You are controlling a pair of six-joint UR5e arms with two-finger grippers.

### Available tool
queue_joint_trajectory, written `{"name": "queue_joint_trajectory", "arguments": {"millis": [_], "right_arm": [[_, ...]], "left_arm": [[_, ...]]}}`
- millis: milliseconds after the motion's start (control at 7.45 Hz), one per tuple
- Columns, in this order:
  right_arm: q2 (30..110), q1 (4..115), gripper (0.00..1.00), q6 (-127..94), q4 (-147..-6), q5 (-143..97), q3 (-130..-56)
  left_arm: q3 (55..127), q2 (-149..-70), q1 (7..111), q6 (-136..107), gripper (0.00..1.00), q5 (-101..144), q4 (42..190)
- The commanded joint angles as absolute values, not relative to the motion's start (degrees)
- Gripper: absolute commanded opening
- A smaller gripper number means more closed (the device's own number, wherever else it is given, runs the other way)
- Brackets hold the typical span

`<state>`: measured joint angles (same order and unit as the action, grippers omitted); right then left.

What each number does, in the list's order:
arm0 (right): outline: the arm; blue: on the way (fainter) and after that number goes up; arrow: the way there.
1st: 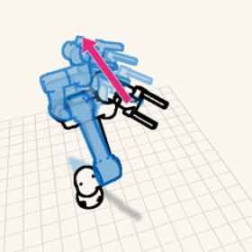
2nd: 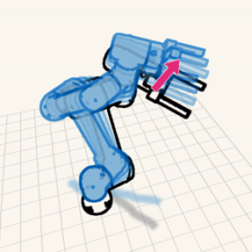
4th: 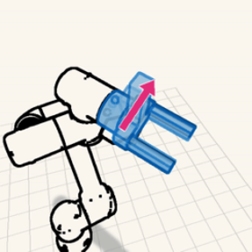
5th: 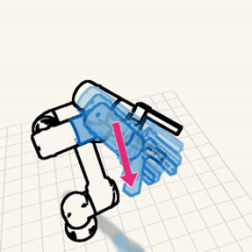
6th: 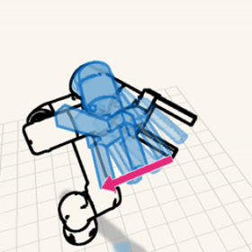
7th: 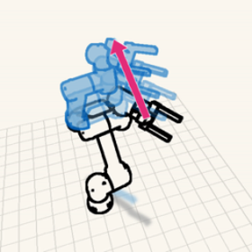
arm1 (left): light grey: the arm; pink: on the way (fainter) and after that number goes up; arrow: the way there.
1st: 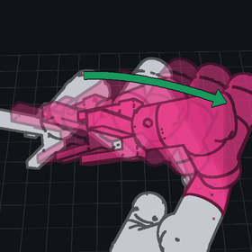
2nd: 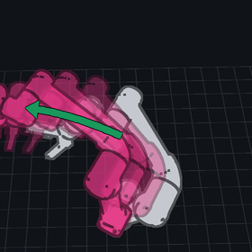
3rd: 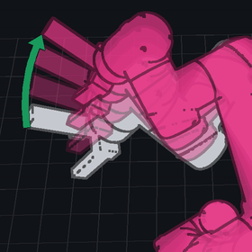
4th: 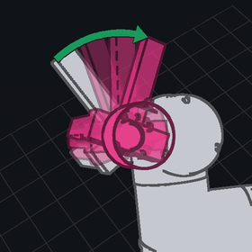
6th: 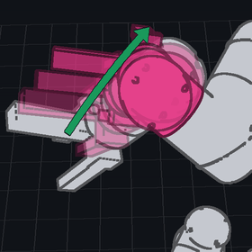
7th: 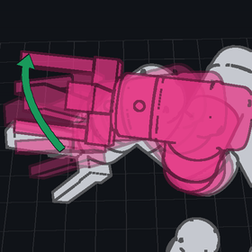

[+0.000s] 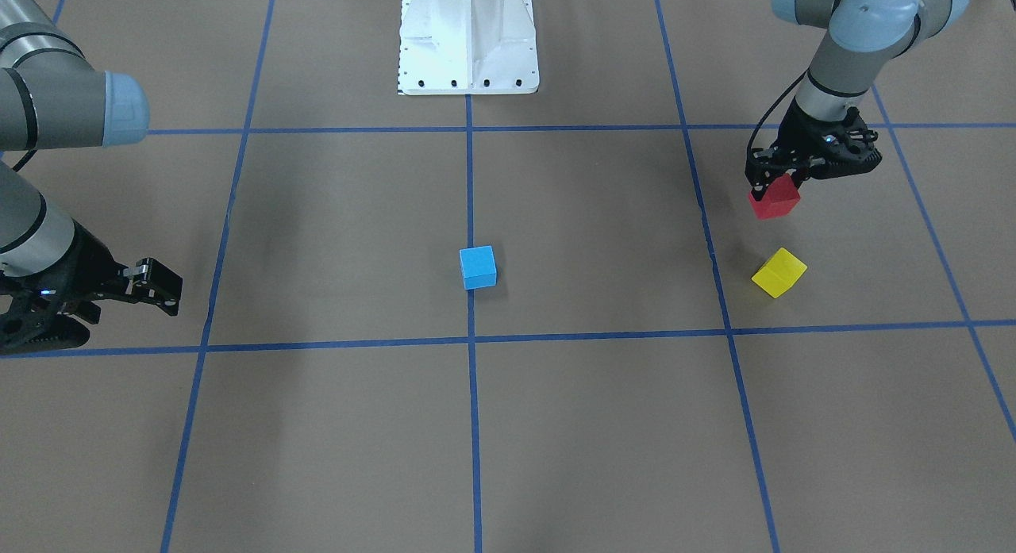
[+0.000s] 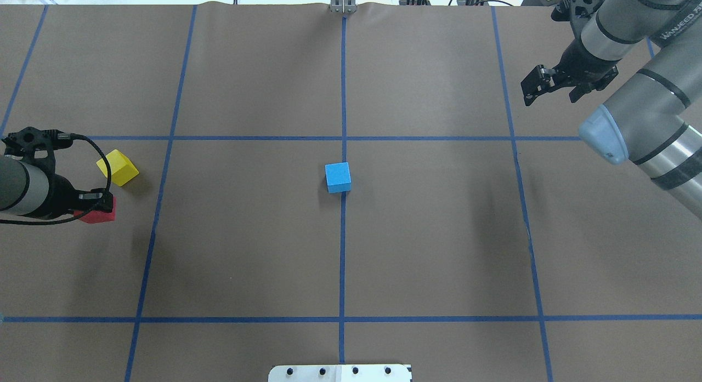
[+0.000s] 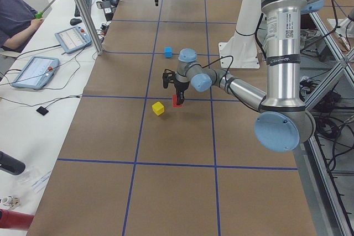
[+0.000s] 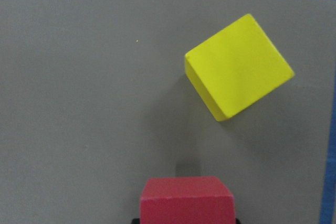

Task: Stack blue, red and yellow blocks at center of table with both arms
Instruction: 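Lower the left gripper onto the red cube and close it while the right arm withdraws, then carry the red cube with the left gripper over the blue cube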

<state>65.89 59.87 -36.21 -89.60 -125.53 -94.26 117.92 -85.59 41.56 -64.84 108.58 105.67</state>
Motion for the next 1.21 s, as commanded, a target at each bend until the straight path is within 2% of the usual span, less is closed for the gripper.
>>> {"name": "queue_joint_trajectory", "arguments": {"millis": [0, 269, 537, 1074], "right_arm": [[66.09, 59.94, 1.00, -36.21, -88.95, -125.60, -94.31], [66.62, 59.94, 1.00, -35.77, -88.77, -125.60, -94.22], [66.53, 59.85, 1.00, -36.30, -88.77, -125.60, -94.40], [66.62, 59.94, 1.00, -36.30, -87.63, -125.60, -94.04]], "left_arm": [[126.97, -90.67, 41.92, -53.86, 0.00, 108.63, 88.93], [126.49, -102.15, 42.27, -52.91, 0.00, 110.82, 77.66], [118.35, -120.68, 41.75, -55.96, 0.00, 110.92, 66.30], [100.85, -133.48, 38.41, -65.02, 0.00, 110.92, 74.58]]}}
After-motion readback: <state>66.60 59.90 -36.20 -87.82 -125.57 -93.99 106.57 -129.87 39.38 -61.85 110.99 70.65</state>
